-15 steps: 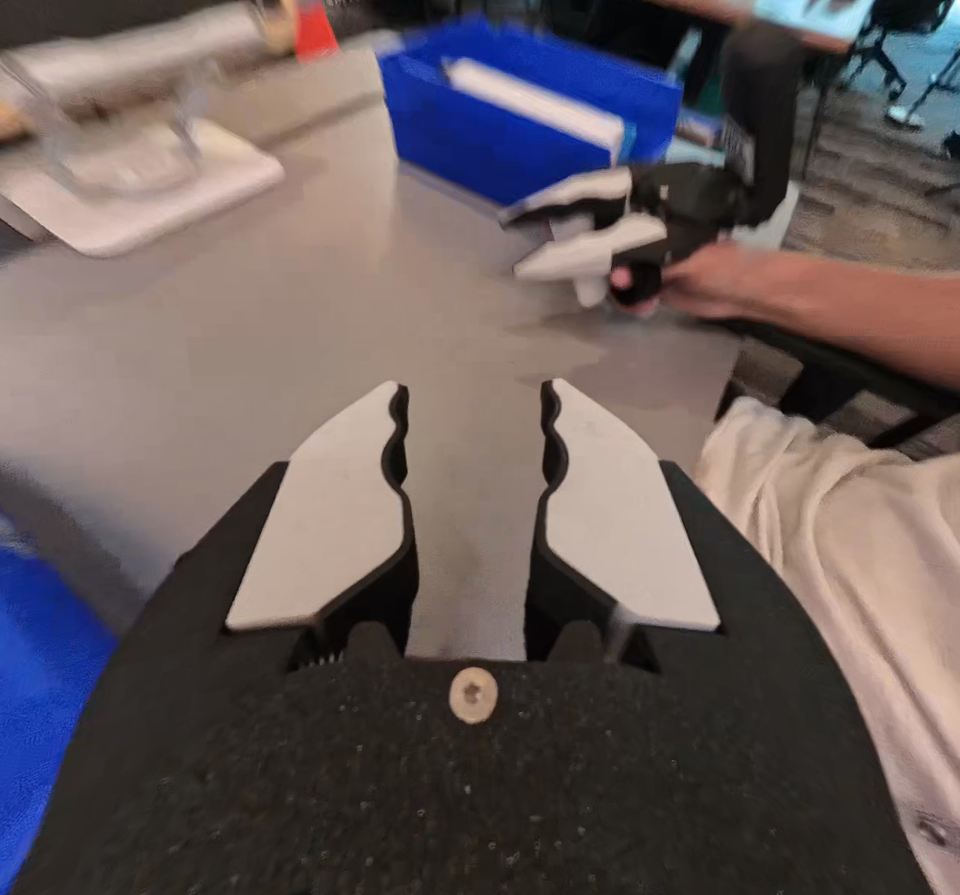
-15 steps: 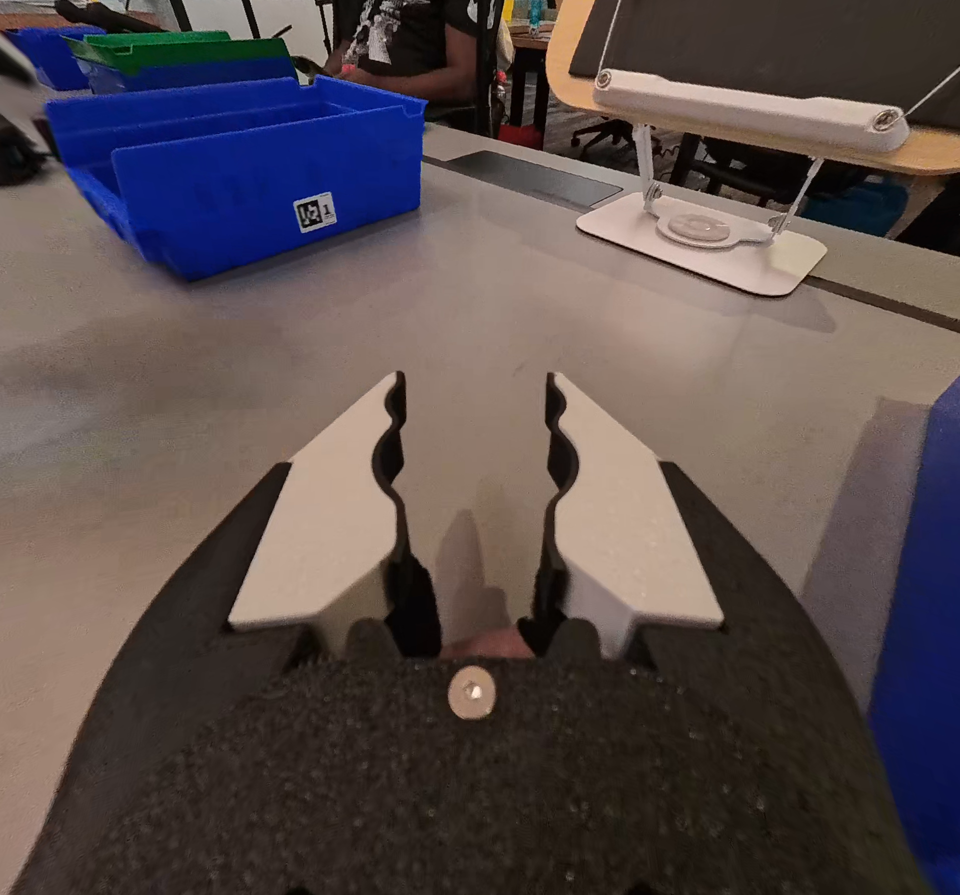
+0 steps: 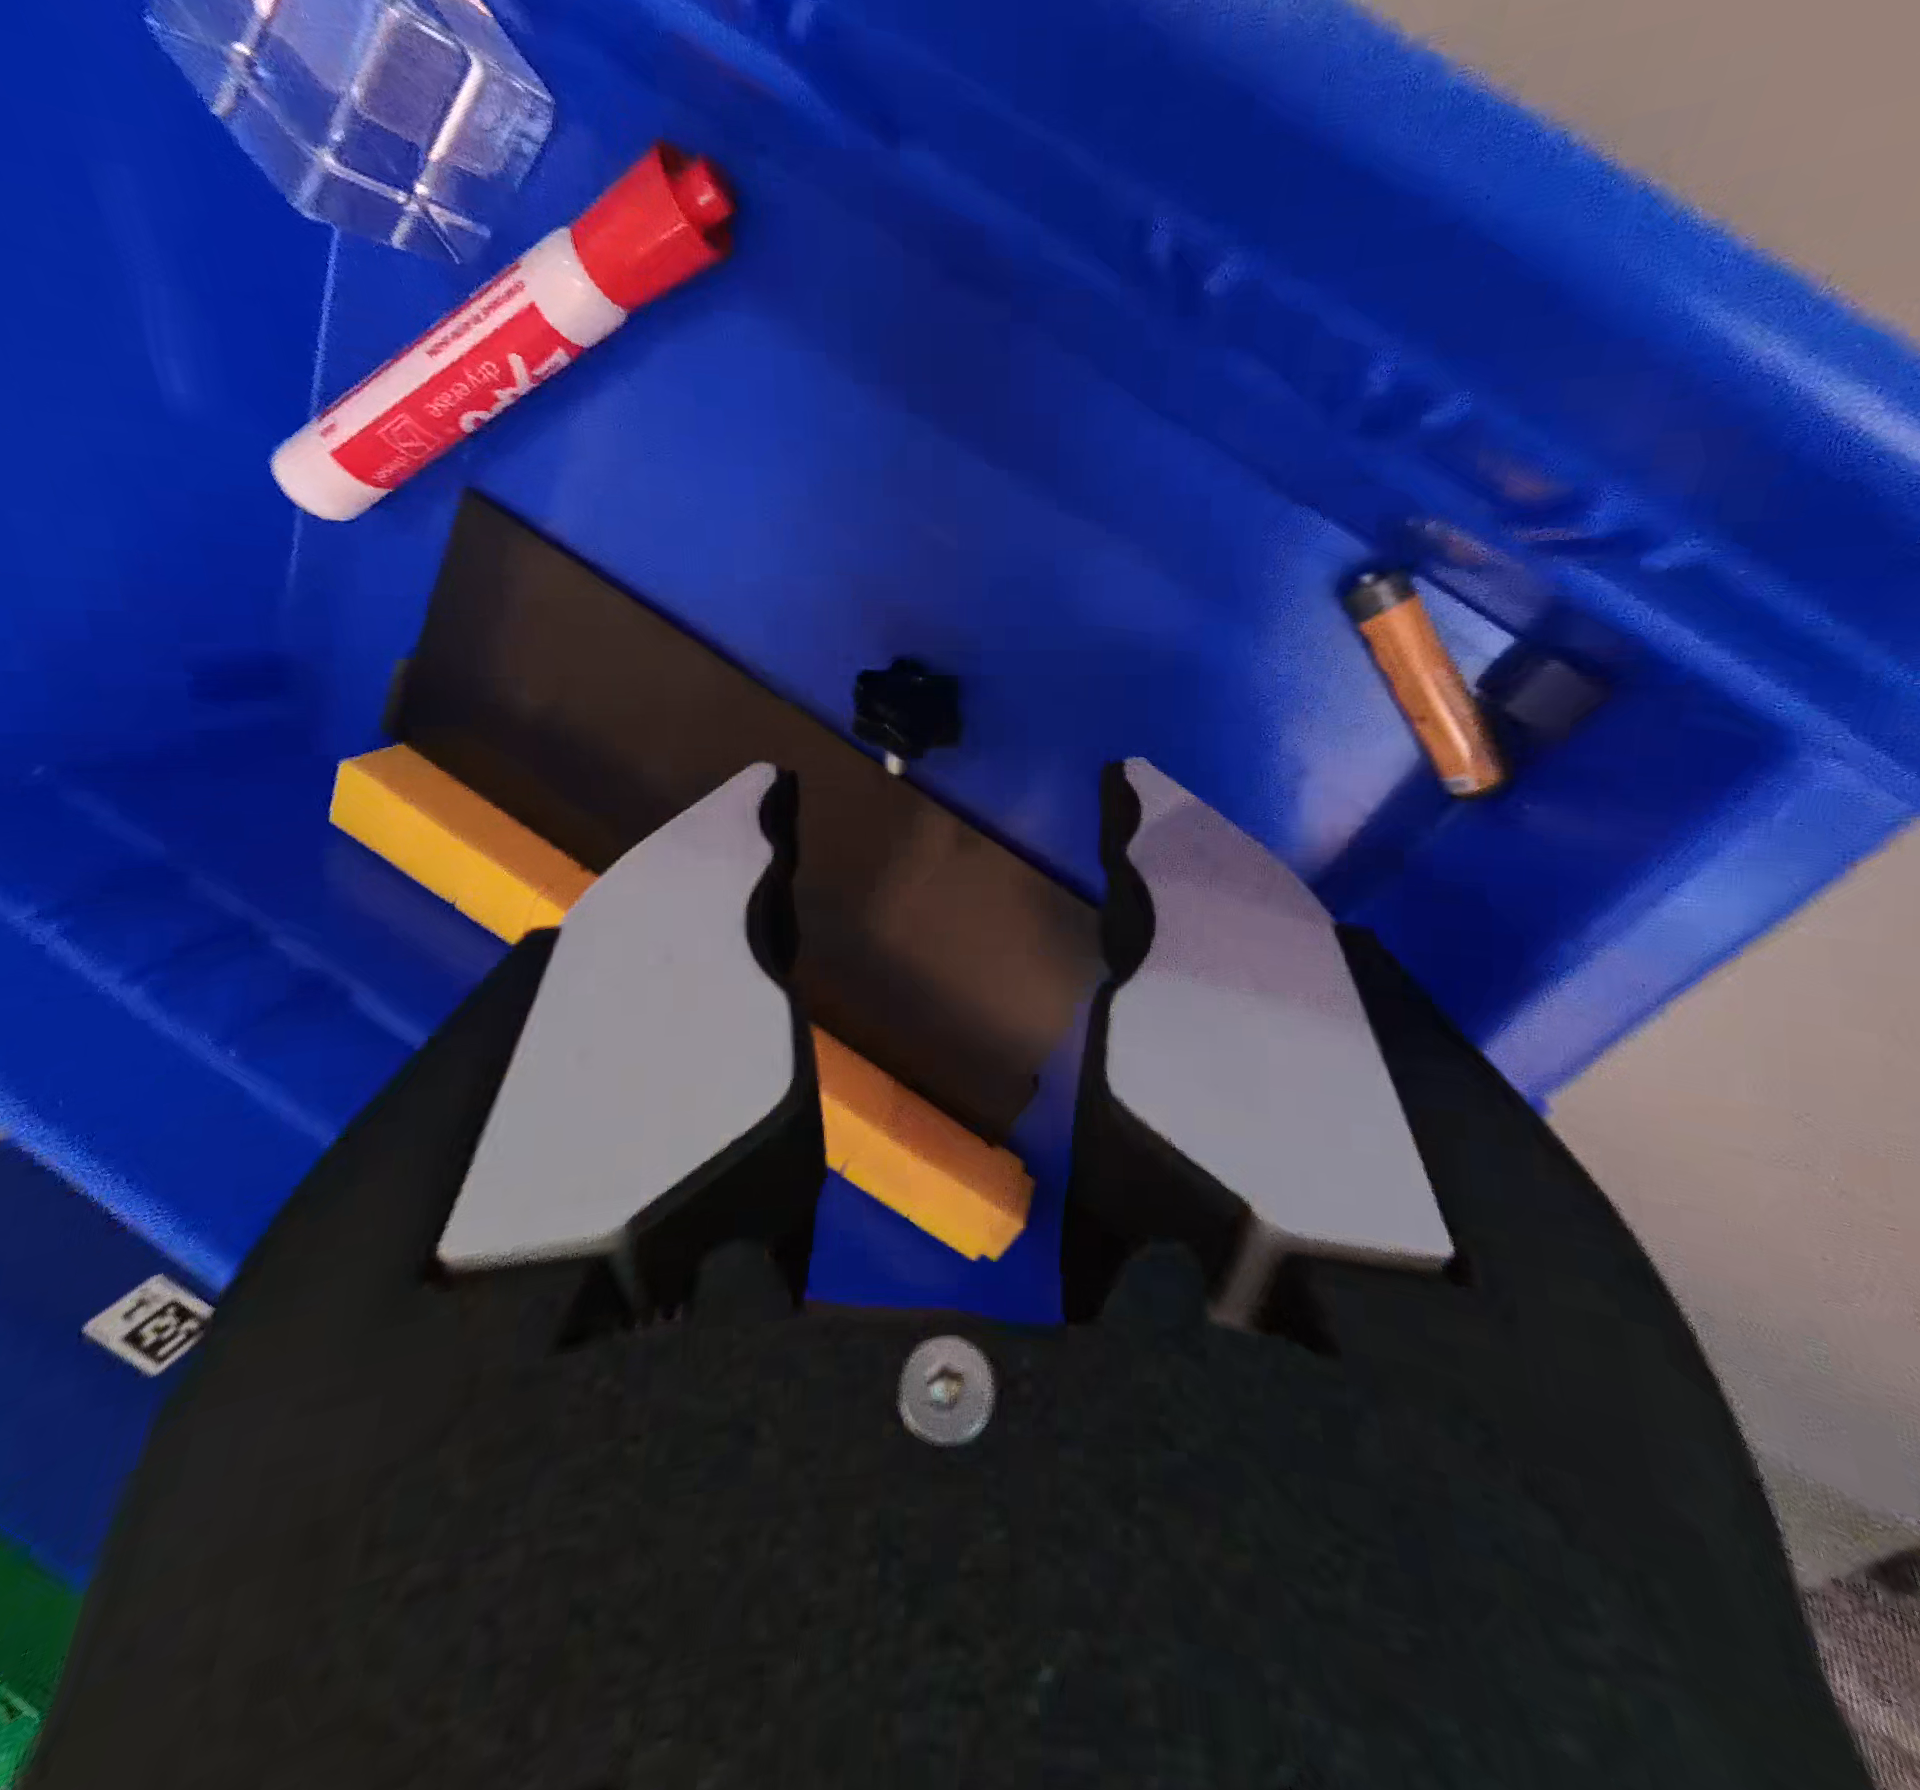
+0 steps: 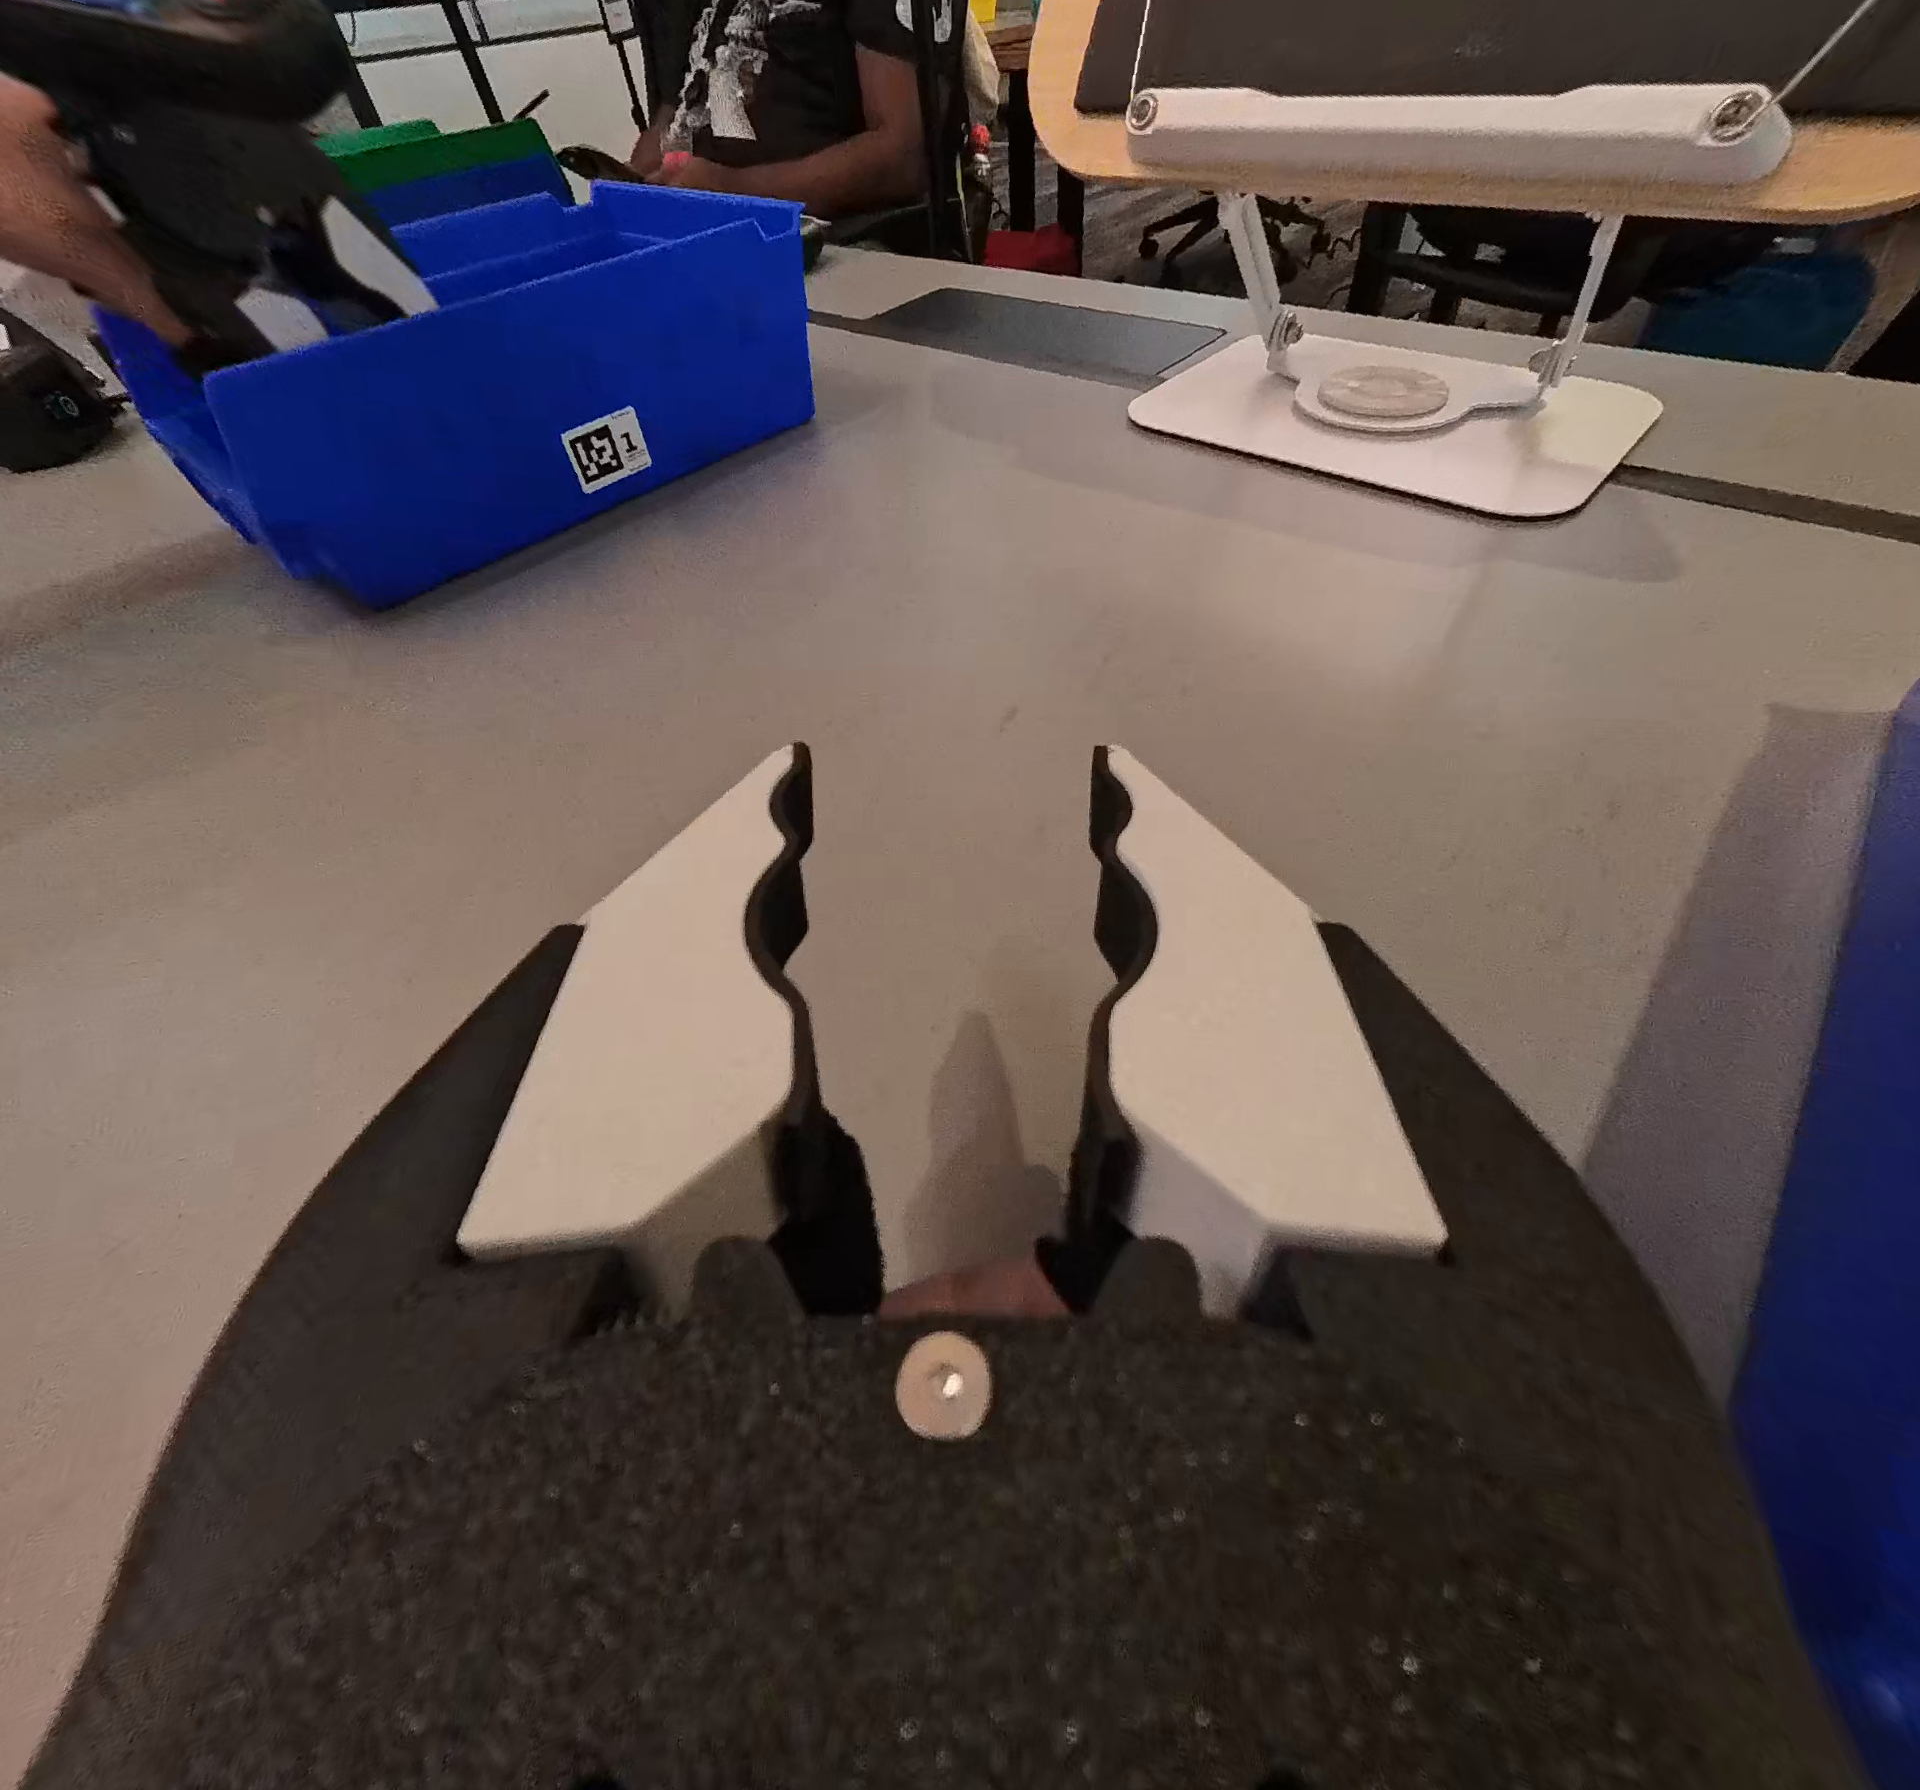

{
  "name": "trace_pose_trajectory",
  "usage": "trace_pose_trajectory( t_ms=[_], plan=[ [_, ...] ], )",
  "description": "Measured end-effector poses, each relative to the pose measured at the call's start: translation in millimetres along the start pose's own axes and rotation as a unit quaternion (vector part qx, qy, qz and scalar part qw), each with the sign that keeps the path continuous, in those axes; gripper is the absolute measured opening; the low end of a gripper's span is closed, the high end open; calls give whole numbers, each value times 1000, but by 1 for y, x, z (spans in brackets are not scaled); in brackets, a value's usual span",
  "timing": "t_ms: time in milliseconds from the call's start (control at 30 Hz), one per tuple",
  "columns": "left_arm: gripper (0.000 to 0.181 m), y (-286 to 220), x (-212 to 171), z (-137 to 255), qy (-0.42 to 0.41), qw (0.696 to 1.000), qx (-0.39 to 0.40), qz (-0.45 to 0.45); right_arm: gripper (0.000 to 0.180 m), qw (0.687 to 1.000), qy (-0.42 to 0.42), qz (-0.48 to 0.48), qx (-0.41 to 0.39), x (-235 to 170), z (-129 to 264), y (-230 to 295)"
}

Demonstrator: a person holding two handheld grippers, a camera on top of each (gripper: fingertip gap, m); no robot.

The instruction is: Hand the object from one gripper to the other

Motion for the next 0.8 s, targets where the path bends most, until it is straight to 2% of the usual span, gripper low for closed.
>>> trace_pose_trajectory(
  t_ms=[200, 233, 267, 367, 500, 633, 800],
  plan=[
    [55, 16, 7, -26, -2, 1000, -23, 7, 53, 1000, 6, -28, 12, -3, -1, -3],
    [52, 16, 8, -29, -6, 999, -31, 10, 53, 999, 6, -28, 13, -3, -2, -3],
    [41, 16, 9, -29, -14, 999, -38, 16, 53, 999, 7, -28, 14, -2, -1, -2],
    [39, 15, 7, -29, -10, 999, -32, 19, 53, 999, 10, -25, 20, -4, -1, 0],
    [50, 16, -2, -25, 17, 1000, 3, 11, 54, 999, 14, -20, 25, -4, -2, 3],
    [50, 15, -7, -25, 6, 1000, -6, 14, 54, 999, 19, -15, 28, -5, -4, 5],
    [28, 14, -4, -29, -34, 999, -27, 12, 54, 999, 23, -12, 26, -7, -4, 4]
  ],
)
Point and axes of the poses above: each gripper's, where its closed fingertips meet, z back along the fingers, x out of its top, y = z × x across the jaws, the point moved 7 cm from there along z, back along the fingers, and after that the axes turned 5 degrees about -x, right-handed, at the moved point
